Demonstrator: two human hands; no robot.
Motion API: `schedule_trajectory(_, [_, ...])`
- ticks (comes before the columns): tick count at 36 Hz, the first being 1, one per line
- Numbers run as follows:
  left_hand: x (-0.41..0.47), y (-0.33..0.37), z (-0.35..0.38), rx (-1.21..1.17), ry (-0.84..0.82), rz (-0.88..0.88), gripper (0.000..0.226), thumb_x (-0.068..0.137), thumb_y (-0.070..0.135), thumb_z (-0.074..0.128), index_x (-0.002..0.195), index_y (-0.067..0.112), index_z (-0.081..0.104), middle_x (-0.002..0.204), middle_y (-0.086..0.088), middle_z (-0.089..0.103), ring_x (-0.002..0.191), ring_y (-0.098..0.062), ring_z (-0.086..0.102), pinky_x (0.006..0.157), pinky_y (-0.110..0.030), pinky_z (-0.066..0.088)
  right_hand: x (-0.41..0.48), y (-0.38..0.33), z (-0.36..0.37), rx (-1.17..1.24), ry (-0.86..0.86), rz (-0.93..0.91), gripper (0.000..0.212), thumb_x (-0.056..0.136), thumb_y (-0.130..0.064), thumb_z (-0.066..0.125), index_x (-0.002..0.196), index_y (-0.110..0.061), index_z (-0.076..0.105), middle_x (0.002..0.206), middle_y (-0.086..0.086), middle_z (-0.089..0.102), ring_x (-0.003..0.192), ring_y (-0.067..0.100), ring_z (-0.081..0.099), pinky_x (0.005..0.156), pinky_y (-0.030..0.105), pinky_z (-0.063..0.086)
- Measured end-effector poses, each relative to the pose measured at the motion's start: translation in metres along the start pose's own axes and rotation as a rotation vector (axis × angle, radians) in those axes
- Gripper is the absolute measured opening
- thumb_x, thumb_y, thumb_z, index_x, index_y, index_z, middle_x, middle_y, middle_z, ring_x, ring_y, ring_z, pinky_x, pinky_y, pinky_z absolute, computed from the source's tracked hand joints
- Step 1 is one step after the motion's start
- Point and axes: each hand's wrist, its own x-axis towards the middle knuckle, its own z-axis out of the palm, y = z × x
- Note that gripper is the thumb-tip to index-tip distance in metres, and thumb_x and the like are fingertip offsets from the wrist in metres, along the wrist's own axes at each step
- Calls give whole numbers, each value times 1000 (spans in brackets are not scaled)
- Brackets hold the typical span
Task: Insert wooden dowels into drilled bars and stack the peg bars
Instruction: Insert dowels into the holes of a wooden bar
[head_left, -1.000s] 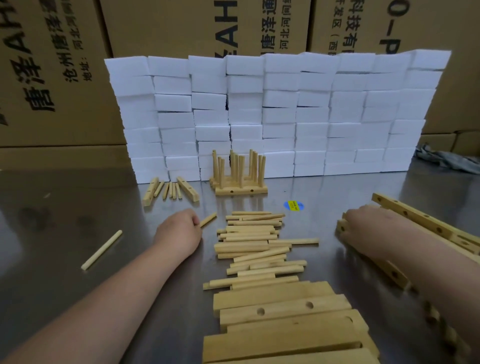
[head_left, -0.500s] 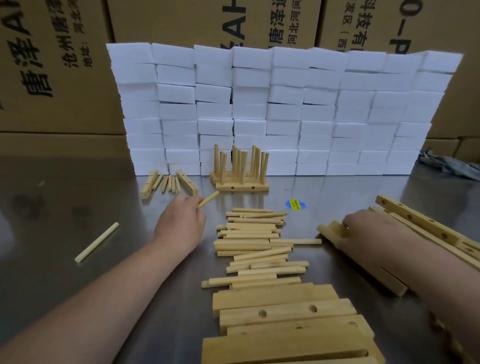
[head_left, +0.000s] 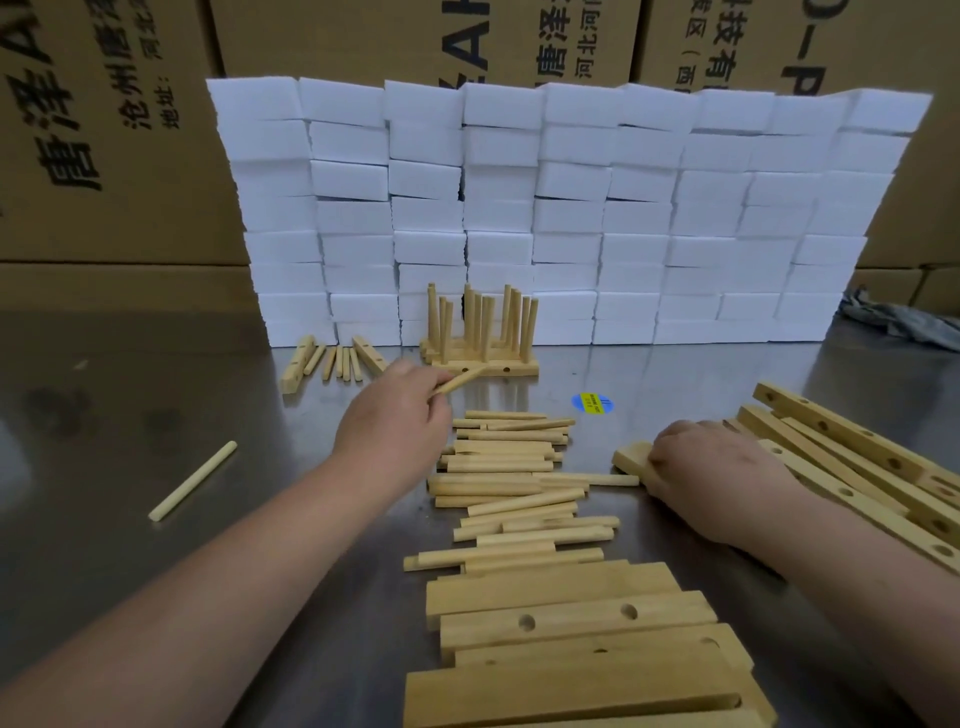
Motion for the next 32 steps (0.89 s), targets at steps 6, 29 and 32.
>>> schedule_trajectory(6, [-1,26,-10,-24,-25,124,31,92,20,41,117,21,60,97,10,48,82,-7,47,65,-22,37,-1,-5,-9,45,4,-2,23,92,-33,43,97,-23,63,103,-3,56,92,17,51,77,27,42])
schedule_trajectory(29, [-13,78,-47,-204,-191,52,20,90,28,45,94,33,63,69,12,60,58,-3,53,59,-25,45,-11,6,-57,541,76,263,25,94,-34,44,92,-14,59,86,5,65,77,20,63,74,37,53])
schedule_trajectory(32, [-12,81,-51,-245,-158,72,20,90,32,45,79,43,58,72,17,60,57,0,53,52,-22,40,-23,-1,-79,1153,173,251,20,96,-23,47,86,-14,62,80,10,67,63,14,67,56,30,55])
